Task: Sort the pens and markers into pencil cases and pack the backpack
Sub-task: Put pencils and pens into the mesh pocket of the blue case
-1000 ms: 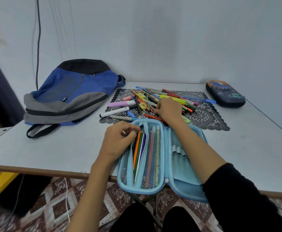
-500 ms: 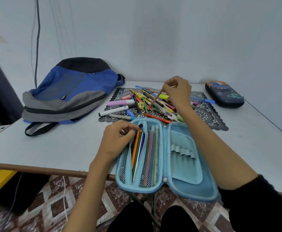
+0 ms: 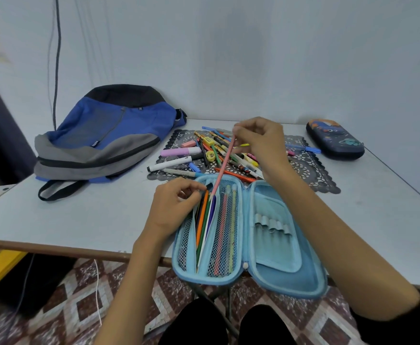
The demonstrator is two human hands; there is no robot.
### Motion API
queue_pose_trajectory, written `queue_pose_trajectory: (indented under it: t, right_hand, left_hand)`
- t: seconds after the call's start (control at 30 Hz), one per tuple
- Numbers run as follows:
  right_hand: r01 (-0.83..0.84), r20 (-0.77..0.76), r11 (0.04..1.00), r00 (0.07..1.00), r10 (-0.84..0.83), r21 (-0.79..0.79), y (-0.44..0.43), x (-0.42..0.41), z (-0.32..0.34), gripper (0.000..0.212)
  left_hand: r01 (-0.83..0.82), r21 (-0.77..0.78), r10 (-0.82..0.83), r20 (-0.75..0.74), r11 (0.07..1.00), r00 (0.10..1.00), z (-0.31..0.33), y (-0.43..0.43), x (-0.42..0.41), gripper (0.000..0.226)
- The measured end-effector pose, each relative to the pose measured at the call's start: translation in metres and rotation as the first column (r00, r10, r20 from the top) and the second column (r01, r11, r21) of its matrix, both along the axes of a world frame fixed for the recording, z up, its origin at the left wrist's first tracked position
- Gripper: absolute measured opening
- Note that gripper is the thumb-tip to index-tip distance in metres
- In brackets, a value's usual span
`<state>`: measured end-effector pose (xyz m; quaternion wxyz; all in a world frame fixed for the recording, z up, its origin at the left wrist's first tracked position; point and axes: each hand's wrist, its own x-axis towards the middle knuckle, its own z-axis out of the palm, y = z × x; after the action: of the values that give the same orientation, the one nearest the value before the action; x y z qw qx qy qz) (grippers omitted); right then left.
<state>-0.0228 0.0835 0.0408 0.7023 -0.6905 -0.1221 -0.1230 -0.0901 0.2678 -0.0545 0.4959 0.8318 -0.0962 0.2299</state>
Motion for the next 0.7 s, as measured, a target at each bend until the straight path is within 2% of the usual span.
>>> queue_pose_trajectory:
  t: [0.1,0.2,0.3,0.4,0.53,0.7]
  right_hand:
    - [-0.107,-0.086,0.991,0.991,0.1,-0.084,0.007,-0.004,-0.011,0.004]
    - [-0.241,-0.185,0.942,0.962,0.201,-0.232,0.011,-0.009,-0.019,0.001]
    - [-0.324,-0.242,0.841,0.941,0.238,-0.434,0.012,-0.012,-0.024,0.007]
    - [-0.322,-0.228,0.724,0.946,0.228,-0.61,0.015,-0.014,-0.025,0.008]
    - [-0.301,-0.178,0.643,0.951,0.251,-0.704,0.019,-0.012,-0.03,0.006]
    - [-0.329,-0.209,0.571,0.941,0.266,-0.752,0.018,-0.009,-0.029,0.011]
  left_hand:
    - [-0.01,0.002,0.01,0.004,1.0,1.0,0.0,0.0,-0.001,0.019]
    - [-0.024,0.017,0.024,0.014,1.0,1.0,0.001,0.0,-0.001,0.018]
    - [-0.044,0.034,0.043,0.02,0.998,0.999,0.002,-0.001,-0.001,0.016]
    - [-0.053,0.037,0.053,0.017,0.998,0.998,0.004,-0.002,-0.002,0.015]
    - [-0.053,0.012,0.053,-0.019,0.999,0.998,0.006,-0.003,-0.004,0.014]
    - [-0.077,-0.011,0.076,-0.109,0.997,0.991,0.015,-0.005,-0.004,0.017]
